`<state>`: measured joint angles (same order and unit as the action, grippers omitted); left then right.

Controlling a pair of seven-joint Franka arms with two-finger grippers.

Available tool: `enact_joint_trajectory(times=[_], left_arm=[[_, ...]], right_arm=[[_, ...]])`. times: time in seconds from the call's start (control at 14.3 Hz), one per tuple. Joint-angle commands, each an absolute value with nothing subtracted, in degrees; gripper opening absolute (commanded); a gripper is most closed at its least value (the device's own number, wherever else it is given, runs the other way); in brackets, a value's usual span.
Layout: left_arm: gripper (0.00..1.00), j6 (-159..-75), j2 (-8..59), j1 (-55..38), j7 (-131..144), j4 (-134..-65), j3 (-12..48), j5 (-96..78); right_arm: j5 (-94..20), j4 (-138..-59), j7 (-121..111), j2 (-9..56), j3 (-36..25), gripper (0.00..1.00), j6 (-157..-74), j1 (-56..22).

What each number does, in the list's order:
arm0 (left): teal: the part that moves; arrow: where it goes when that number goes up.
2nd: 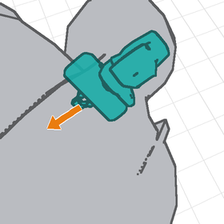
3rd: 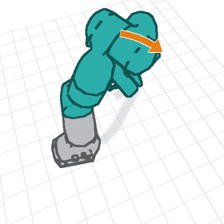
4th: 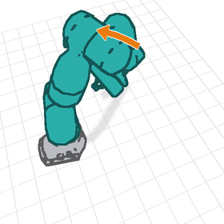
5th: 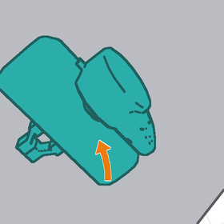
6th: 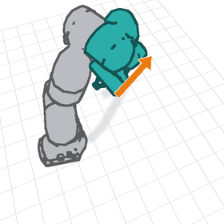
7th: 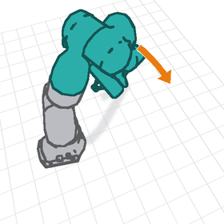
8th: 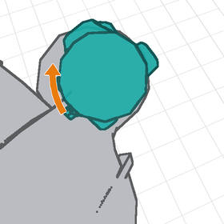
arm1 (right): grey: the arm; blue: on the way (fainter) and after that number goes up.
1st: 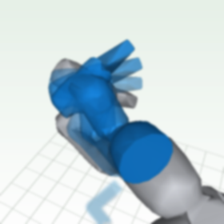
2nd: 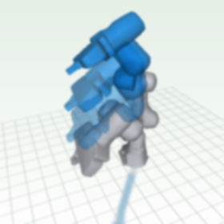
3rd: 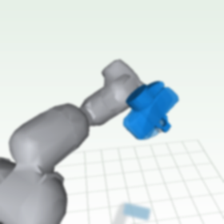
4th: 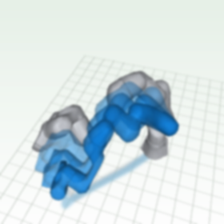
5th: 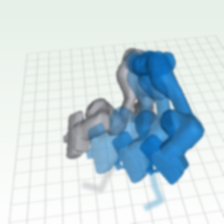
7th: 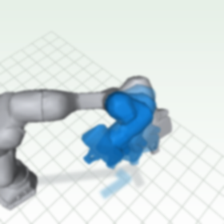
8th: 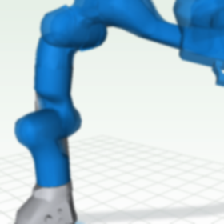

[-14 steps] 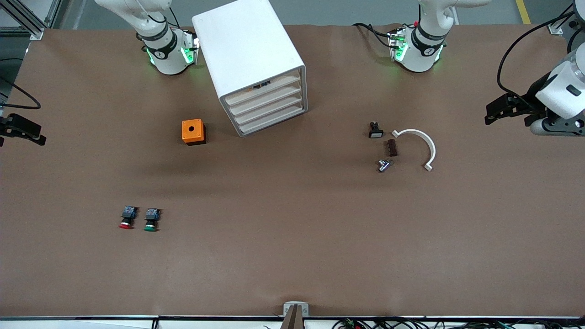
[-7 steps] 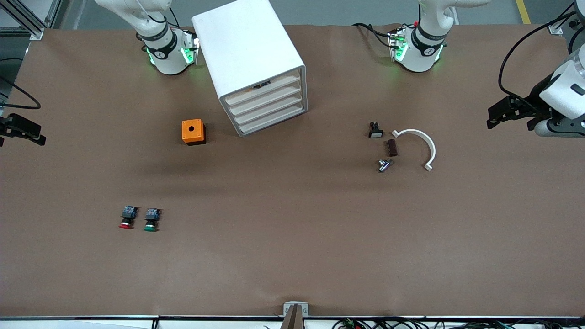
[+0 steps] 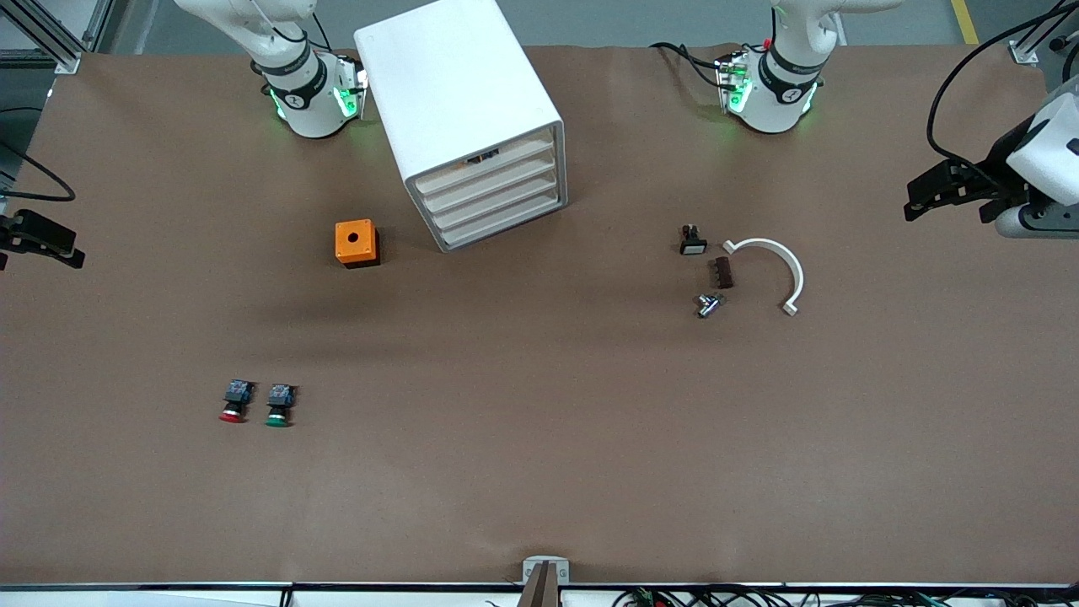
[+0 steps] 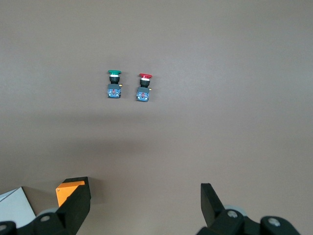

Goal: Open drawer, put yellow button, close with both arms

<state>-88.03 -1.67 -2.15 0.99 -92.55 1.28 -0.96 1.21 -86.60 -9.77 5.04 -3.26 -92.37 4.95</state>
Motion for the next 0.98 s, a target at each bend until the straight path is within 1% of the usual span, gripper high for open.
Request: enact_joint_trajectory(times=[0.0,0.35,0.63,0.91], left_arm=[[1.00,-86.49,-1.41,-1.58,1.58,-91.14,2.29,-0.09],[1.00,-86.48,-1.32,-1.76,1.49,-90.79,2.37,-0.35],[1.00,-86.48,-1.23,-1.93,1.41,-90.70,2.37,-0.35],[1.00,-86.48,-1.23,-1.93,1.40,-90.70,2.37,-0.35]], right_arm=[[1.58,-86.31,-10.46,4.57,-2.46,1.00,-91.85,5.80],[1.50,-86.31,-9.67,4.22,-2.46,1.00,-91.67,5.80],[1.41,-86.40,-9.05,2.11,-2.46,1.00,-91.58,5.80],[1.41,-86.40,-9.40,2.46,-2.46,1.00,-91.85,5.80]])
